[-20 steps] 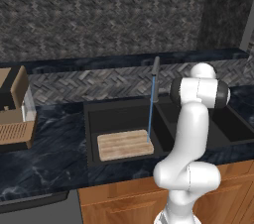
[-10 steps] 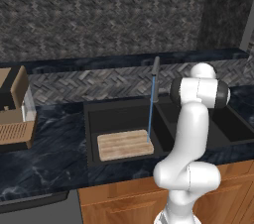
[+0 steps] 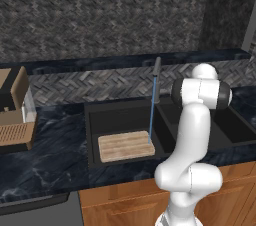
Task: Turn on the sink faucet with hot water and rinse the cutting board for ten seconds, then turn off the faucet. Push the cutting board to reach the water if necessary.
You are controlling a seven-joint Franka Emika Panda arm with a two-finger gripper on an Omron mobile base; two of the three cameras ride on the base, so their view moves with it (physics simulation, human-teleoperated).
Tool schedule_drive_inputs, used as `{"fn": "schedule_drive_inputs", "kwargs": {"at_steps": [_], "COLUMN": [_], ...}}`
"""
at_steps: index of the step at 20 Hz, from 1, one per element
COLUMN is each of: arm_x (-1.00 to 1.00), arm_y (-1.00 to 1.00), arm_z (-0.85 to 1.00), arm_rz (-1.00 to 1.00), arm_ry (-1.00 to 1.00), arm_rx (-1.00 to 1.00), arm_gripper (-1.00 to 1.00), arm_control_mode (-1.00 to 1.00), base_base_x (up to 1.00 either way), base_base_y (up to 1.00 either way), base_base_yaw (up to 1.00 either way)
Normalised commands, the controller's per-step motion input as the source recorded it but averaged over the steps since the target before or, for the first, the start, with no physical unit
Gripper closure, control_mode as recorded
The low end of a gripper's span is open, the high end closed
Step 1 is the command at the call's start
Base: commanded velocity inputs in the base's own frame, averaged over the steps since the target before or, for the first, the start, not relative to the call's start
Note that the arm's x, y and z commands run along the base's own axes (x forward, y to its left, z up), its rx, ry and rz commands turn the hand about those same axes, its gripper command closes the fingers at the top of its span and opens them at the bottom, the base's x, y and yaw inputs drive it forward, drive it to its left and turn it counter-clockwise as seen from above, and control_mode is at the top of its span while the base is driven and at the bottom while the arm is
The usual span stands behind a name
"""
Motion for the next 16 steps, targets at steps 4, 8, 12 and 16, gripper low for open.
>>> {"fn": "schedule_drive_inputs", "kwargs": {"at_steps": [4, 8, 12, 16], "arm_x": [0.0, 0.0, 0.0, 0.0], "arm_y": [0.0, 0.0, 0.0, 0.0], "arm_z": [0.0, 0.0, 0.0, 0.0], "arm_rz": [0.0, 0.0, 0.0, 0.0], "arm_ry": [0.0, 0.0, 0.0, 0.0], "arm_rx": [0.0, 0.0, 0.0, 0.0], "arm_gripper": [-1.0, -1.0, -1.0, -1.0], "arm_control_mode": [-1.0, -1.0, -1.0, -1.0], "base_base_x": [0.0, 0.0, 0.0, 0.0], "base_base_y": [0.0, 0.0, 0.0, 0.0], "base_base_yaw": [0.0, 0.0, 0.0, 0.0]}}
